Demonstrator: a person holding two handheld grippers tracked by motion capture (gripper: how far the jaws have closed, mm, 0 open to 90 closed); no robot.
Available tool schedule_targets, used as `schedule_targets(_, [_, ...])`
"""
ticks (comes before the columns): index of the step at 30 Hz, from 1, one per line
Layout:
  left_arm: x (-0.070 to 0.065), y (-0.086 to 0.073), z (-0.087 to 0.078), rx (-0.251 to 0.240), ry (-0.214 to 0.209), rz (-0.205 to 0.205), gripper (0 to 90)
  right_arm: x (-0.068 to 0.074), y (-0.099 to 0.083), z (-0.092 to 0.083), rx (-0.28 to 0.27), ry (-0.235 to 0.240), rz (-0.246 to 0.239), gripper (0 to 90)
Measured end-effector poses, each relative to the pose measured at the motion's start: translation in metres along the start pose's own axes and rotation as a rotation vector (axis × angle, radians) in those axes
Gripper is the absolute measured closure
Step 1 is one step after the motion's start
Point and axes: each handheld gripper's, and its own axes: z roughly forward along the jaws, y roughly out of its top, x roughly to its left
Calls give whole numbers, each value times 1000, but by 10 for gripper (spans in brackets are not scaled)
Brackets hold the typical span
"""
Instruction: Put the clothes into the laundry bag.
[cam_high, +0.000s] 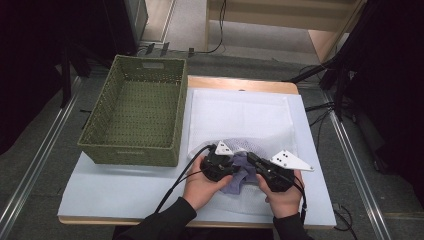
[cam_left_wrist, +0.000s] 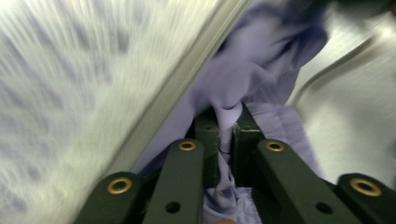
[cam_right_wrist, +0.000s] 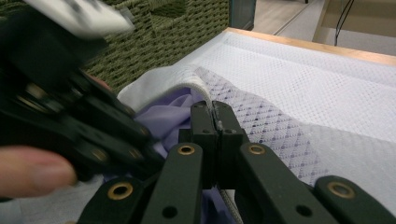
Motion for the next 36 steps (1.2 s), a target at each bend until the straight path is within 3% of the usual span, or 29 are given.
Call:
schedule_targets(4, [0, -3, -3, -11, -44, -15, 700, -1, -1, 1, 4, -1, 0, 900])
schedule_targets(10, [-8, -2, -37, -48, -90, 27, 451, -3, -3, 2, 12, -5, 8, 900])
schedule_targets(14, [-6, -13, -61, -57, -111, 23, 395, -4, -3, 1, 14, -10, 9, 900])
schedule_targets(17, [-9, -28, -64, -5, -113, -4, 388, -4, -3, 1, 13, -10, 7, 900])
schedule_targets(19, [-17, -39, -50, 73, -84, -13, 395, -4, -3, 2, 13, -9, 6, 900])
schedule_targets(22, [-25, -42, -31, 123, -43, 2, 489, -3, -2, 3, 16, -9, 6, 900])
schedule_targets(24, [-24, -35, -27, 111, -58, -23, 645, -1, -2, 3, 17, -5, 4, 900])
schedule_targets(26, [-23, -23, -24, 104, -67, -17, 828, 1, -1, 2, 12, -3, 0, 900])
schedule_targets(27, [-24, -17, -24, 89, -68, -13, 856, 1, -1, 1, 10, 1, 2, 900])
schedule_targets(31, [-23, 8, -21, -9, -19, -2, 872, 2, 2, 0, -10, 9, 1, 900])
schedule_targets(33, [-16, 13, -15, -46, 61, -3, 872, 2, 3, -2, -16, 8, 1, 900])
schedule_targets(35, [-4, 10, -4, -32, 116, -20, 870, 0, 3, -3, -19, 4, 4, 900])
schedule_targets(36, [1, 8, 2, -12, 117, -32, 864, -1, 3, -3, -17, 3, 4, 900])
